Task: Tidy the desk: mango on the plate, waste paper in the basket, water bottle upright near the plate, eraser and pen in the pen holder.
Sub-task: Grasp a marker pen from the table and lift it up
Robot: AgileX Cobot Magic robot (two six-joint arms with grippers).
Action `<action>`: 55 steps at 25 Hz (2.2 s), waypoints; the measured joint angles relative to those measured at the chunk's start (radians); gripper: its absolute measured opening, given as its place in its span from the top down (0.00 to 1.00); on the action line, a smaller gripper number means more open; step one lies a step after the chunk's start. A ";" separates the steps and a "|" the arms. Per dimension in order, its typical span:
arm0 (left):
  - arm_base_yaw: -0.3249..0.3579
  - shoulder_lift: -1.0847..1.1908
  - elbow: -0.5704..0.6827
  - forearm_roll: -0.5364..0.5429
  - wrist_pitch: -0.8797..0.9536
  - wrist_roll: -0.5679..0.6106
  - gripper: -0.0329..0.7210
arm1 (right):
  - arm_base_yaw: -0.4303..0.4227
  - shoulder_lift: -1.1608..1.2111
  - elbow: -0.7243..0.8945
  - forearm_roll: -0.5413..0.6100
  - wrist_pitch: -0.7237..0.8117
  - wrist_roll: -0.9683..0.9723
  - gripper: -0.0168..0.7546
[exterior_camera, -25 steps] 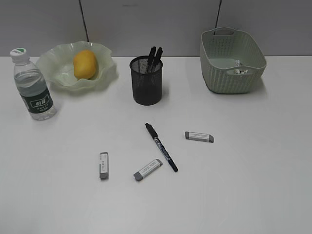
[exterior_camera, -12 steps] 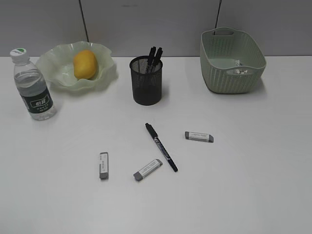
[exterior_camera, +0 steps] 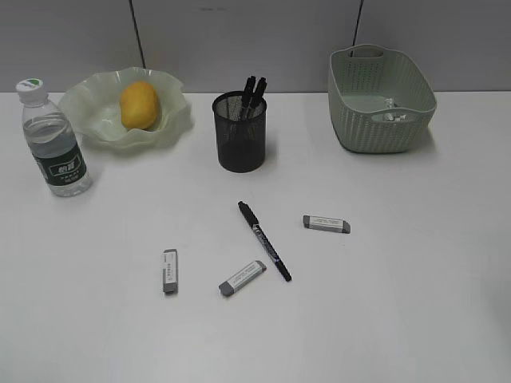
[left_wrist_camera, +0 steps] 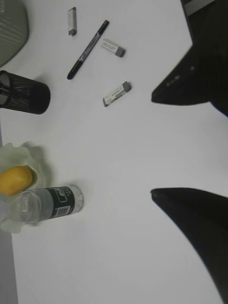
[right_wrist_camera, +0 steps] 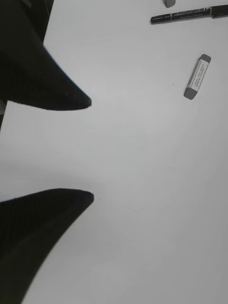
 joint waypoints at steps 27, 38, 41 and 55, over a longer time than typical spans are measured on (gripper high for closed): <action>0.010 -0.087 0.013 0.073 0.008 -0.061 0.41 | 0.421 1.082 -0.824 -0.013 0.129 0.096 0.42; 0.010 -0.087 0.013 0.073 0.008 -0.063 0.42 | 0.427 1.307 -1.028 0.007 0.185 0.189 0.43; 0.010 -0.087 0.013 0.073 0.008 -0.063 0.42 | 0.428 1.354 -1.059 0.010 0.194 0.207 0.44; 0.010 -0.087 0.013 0.073 0.010 -0.063 0.42 | 0.428 1.468 -1.153 0.011 0.197 0.229 0.48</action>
